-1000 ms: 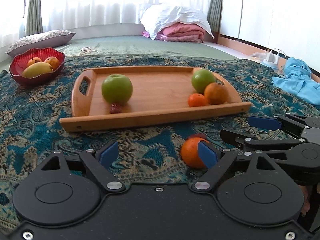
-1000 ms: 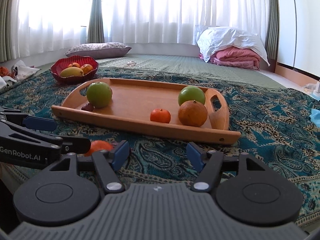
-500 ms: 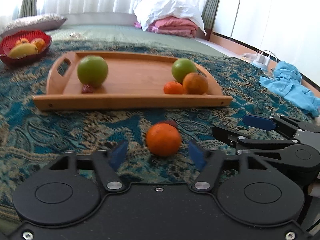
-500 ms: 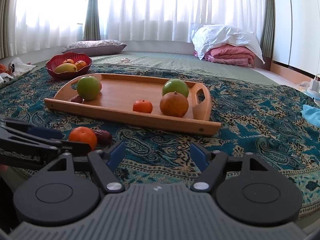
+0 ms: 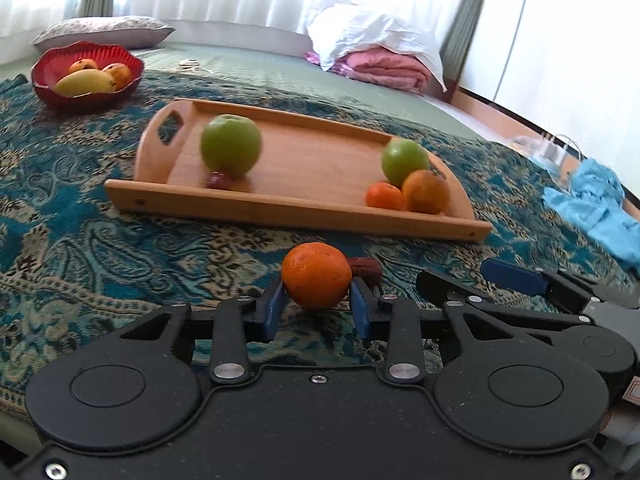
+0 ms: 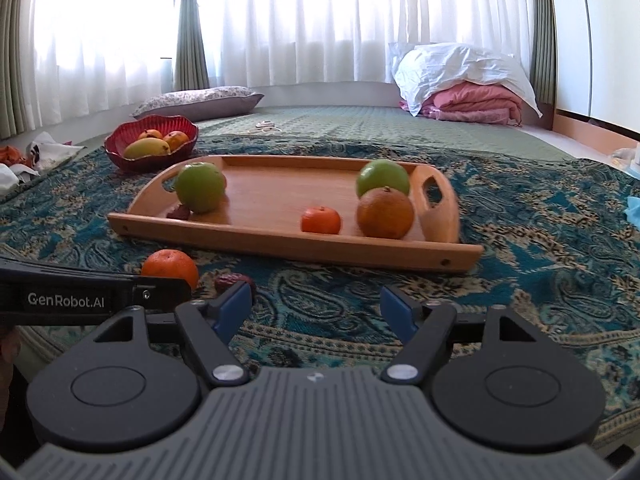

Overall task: Organize fruits
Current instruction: 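Grasp the last tangerine with the left tool while the right tool approaches the date, then grasp the second red date with the right tool while the left tool holds the tangerine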

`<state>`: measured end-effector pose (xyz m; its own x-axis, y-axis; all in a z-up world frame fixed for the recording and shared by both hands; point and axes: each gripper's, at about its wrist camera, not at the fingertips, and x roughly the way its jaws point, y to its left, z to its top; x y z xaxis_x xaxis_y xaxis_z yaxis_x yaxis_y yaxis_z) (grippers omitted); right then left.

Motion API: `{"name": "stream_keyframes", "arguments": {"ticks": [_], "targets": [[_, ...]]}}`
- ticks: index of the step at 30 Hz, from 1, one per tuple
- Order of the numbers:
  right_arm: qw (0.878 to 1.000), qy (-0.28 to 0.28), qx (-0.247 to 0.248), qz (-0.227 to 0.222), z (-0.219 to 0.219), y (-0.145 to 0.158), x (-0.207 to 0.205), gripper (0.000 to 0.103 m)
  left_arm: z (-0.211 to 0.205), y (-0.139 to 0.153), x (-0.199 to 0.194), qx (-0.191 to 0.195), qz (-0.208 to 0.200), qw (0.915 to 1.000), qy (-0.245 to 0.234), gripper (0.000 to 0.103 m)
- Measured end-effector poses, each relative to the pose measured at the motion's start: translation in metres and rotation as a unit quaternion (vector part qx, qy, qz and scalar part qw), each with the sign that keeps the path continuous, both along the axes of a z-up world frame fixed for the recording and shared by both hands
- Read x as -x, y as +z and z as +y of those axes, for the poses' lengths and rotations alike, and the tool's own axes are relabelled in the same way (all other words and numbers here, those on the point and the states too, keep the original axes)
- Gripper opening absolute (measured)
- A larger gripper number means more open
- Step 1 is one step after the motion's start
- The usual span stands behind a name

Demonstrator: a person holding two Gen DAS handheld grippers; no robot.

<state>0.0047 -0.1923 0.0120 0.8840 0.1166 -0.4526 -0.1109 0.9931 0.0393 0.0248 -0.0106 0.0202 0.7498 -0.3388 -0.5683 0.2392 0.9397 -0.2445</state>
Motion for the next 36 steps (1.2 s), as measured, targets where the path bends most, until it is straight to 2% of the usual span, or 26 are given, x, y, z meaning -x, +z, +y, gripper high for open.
{"name": "stream_keyframes", "arguments": {"ticks": [6,15,29,33,36], "targets": [[1.000,0.001,-0.018,0.003,0.007,-0.001,-0.008,0.083,0.014,0.007,-0.002,0.025,0.003,0.9997,-0.002,0.033],[1.000,0.016,-0.013,0.008,0.017,-0.006,-0.008,0.083,0.001,0.019,0.014,0.007,-0.027,0.9994,-0.022,0.033],[0.999,0.024,-0.015,0.017,0.018,-0.009,-0.009,0.083,0.008,0.012,0.018,-0.002,-0.014,0.9997,-0.020,0.033],[0.999,0.023,-0.016,0.018,0.017,-0.009,-0.010,0.083,0.008,0.012,0.018,-0.019,-0.027,0.9994,-0.015,0.032],[1.000,0.016,-0.014,0.019,0.016,-0.010,-0.012,0.083,0.008,0.006,0.011,-0.023,-0.015,0.9995,-0.017,0.032]]}}
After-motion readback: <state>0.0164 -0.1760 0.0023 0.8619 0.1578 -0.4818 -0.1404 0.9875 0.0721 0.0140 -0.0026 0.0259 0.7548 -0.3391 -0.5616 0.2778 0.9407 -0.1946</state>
